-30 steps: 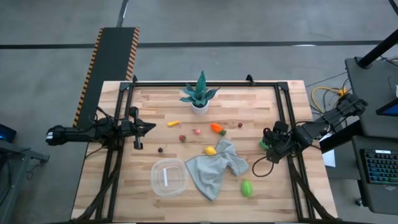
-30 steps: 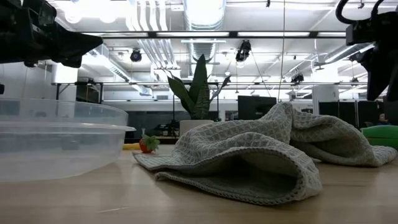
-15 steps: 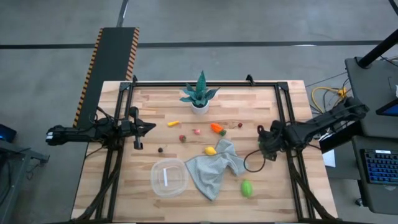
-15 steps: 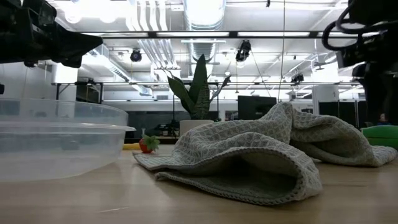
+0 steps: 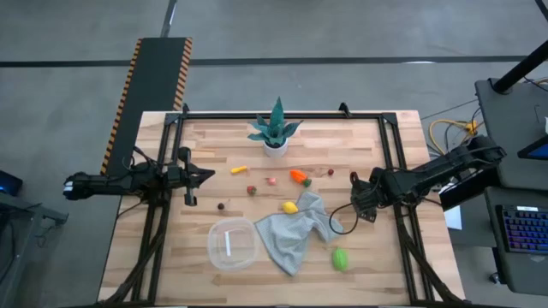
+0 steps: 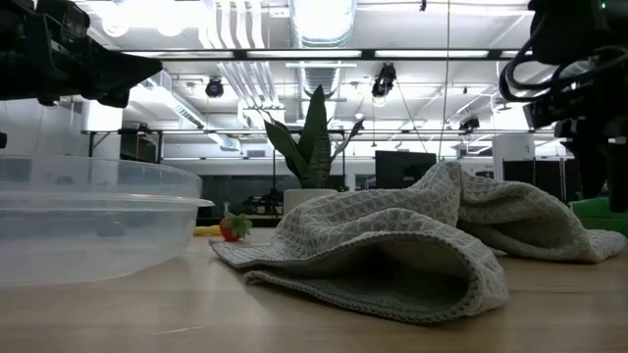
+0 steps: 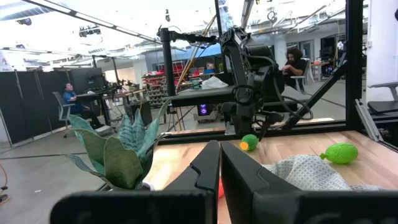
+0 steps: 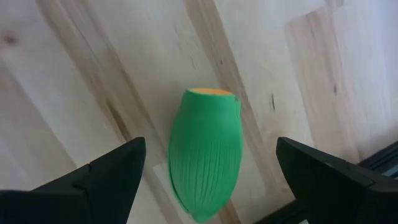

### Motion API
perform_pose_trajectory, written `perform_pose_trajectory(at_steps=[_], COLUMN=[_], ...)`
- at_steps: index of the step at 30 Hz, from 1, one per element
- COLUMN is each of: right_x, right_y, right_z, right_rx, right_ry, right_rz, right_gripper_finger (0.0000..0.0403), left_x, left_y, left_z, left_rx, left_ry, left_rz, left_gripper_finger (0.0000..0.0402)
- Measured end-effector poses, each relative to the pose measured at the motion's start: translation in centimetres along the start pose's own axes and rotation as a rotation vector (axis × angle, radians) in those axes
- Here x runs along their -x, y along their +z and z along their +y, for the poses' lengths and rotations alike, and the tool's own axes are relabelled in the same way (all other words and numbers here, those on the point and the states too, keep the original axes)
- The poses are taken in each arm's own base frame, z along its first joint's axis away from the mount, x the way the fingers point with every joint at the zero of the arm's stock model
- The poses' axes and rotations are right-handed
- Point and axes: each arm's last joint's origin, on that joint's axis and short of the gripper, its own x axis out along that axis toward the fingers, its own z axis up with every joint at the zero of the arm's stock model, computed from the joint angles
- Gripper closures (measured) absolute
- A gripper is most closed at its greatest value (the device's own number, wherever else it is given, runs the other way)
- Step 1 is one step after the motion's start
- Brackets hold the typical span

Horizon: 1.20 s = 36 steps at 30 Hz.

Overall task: Pick and placing Produce into tupperware
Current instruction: Put the green corn in the transparent bin

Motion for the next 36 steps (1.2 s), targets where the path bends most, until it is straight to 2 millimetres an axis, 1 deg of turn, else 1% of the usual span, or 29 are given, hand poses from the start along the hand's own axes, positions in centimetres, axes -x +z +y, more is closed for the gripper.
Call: perform_pose_trajectory(at_steps=[5, 11, 16, 25, 29, 36], right_x=[-1.3, -2.9, -3.3, -3.4, -3.5, -3.5], right_y=[-0.2, -0.8, -1.1, -1.2, -1.1, -1.0], right_z=[0.3, 0.4, 0.3, 0.2, 0.3, 0.4], right_rx=[0.013, -0.056, -0.104, -0.105, -0.108, -0.110], right_ry=[-0.007, -0.005, -0.002, 0.005, 0.016, 0.025], right_rz=[0.036, 0.095, 0.111, 0.077, 0.065, 0.050], right_gripper_finger=[0.0053, 0.0065, 0.0077, 0.0083, 0.0119, 0.0216], left_x=[0.0, 0.0, 0.0, 0.0, 0.0, 0.0], left_y=[0.0, 0.0, 0.0, 0.0, 0.0, 0.0], left_z=[0.0, 0.0, 0.0, 0.0, 0.0, 0.0], left_rx=[0.000, 0.001, 0.001, 0.001, 0.001, 0.001], left_ry=[0.000, 0.000, 0.000, 0.000, 0.000, 0.000], left_rz=[0.000, 0.000, -0.001, -0.001, -0.002, -0.002], left_gripper_finger=[0.0402, 0.0402, 0.0402, 0.0402, 0.0402, 0.0402])
